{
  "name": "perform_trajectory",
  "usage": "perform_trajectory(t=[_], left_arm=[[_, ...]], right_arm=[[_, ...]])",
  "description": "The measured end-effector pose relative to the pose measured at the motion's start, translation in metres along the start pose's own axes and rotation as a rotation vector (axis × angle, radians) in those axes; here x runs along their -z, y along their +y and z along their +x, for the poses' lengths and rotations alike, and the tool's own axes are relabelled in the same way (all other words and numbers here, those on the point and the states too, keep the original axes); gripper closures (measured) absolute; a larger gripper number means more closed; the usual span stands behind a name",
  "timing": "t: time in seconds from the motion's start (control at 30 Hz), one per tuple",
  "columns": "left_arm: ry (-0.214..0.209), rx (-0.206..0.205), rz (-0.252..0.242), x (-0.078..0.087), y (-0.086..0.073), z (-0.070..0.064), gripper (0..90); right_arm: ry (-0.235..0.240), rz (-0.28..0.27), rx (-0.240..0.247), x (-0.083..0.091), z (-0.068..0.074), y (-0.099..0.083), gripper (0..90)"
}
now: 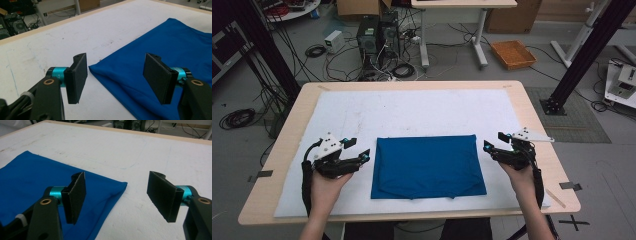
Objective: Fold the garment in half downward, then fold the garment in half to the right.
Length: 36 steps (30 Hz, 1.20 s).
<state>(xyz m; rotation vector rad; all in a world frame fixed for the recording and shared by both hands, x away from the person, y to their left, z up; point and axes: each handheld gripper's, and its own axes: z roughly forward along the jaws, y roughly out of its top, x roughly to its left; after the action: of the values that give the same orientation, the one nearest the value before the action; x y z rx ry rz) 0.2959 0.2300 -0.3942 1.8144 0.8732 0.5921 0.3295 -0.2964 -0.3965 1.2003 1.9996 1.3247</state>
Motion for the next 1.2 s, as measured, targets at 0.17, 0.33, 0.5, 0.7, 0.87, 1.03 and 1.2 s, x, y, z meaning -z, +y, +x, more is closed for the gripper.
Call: perform_trajectory(t=[0.17,0.33,0.5,0.7,0.87,1.03,1.2], left_arm=[[-0.001,0.012,0.009,-0.003,-0.007,0.004,36.2],[-0.003,0.016,0.022,-0.004,-0.01,0.005,36.2],[-0.008,0.042,0.03,-0.003,-0.009,0.003,36.2],[-0.012,0.13,0.076,-0.008,-0.011,0.001,37.1],[-0.015,0.189,0.108,-0.01,-0.017,-0.002,38.1],[-0.001,0.231,0.152,-0.009,-0.024,-0.01,43.2],[-0.035,0.339,0.176,-0.004,-0.04,-0.021,44.7]], right_arm=[[0.014,0.005,-0.011,0.0,-0.002,-0.002,29.4],[0.002,-0.001,-0.024,0.0,-0.006,-0.003,29.1],[0.0,-0.006,-0.034,0.001,-0.007,-0.003,29.0],[-0.004,-0.016,-0.034,0.002,-0.007,-0.002,29.0],[-0.008,-0.015,-0.038,0.003,-0.008,-0.003,29.0],[-0.011,-0.019,-0.043,0.004,-0.01,-0.003,29.1],[-0.013,-0.02,-0.054,0.006,-0.012,-0.004,29.2]])
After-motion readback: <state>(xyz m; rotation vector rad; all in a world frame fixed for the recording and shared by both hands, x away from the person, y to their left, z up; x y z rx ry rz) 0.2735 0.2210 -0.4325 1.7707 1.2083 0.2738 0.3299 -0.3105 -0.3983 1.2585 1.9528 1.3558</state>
